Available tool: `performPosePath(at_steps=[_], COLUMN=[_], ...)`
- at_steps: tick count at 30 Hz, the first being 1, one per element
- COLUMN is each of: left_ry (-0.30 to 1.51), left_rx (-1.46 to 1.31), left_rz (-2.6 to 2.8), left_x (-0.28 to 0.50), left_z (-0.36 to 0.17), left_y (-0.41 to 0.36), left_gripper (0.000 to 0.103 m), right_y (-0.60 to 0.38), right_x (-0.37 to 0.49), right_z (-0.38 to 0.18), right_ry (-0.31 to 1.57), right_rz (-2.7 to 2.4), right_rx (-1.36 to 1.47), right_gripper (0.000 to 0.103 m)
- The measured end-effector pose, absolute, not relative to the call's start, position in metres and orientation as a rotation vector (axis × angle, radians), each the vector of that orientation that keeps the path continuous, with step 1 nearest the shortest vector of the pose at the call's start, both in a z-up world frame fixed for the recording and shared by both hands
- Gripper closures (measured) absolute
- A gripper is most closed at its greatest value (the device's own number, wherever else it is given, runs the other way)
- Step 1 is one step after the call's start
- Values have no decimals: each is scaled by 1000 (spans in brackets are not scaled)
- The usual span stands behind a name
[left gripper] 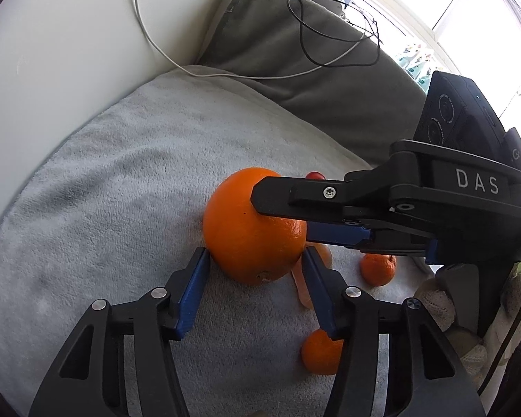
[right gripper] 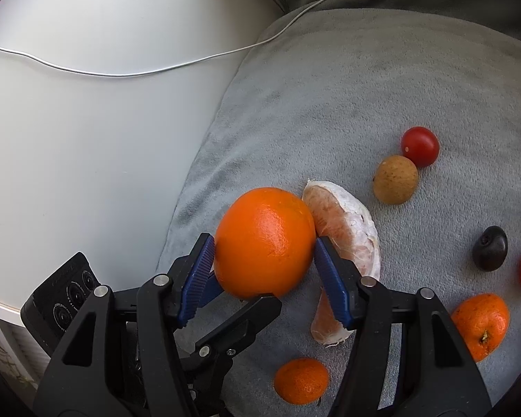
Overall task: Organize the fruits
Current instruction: 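Close the right gripper on the large orange and lift it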
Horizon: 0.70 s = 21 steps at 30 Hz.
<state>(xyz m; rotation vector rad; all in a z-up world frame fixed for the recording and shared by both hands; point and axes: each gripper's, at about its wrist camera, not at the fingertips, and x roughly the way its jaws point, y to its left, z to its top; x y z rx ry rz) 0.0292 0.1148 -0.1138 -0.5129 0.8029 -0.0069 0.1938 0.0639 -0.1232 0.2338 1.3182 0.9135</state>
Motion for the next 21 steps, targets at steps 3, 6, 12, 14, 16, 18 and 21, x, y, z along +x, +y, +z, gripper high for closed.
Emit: performPosePath(at_steps=[3, 6, 12, 14, 16, 18, 21], left_ry=[805, 805, 797, 795, 790, 785, 776], left_rx=[-481, -460, -442, -436, -429, -419, -407], left_rz=[5, 13, 22, 22, 21, 21, 15], left_x=[31, 31, 29, 28, 24, 26, 24], left_z=[-113, -113, -111, -109, -107, -104, -100], left_y=[111, 109, 107, 105, 102, 98, 95], left_gripper=[49, 49, 50, 50, 50, 50, 49], right_y=[64, 63, 58, 55, 52, 48, 41], right_x=[192, 191, 189, 188, 187, 186, 184], right_z=[-124, -122, -119, -117, -115, -112, -106], right_ry=[1312, 1305, 1295, 1291, 1285, 1277, 1259], right_rz=[912, 917, 927, 928, 928, 930, 928], right_rx=[233, 226, 229, 232, 238, 244, 244], right_gripper=[40, 40, 41, 41, 41, 41, 41])
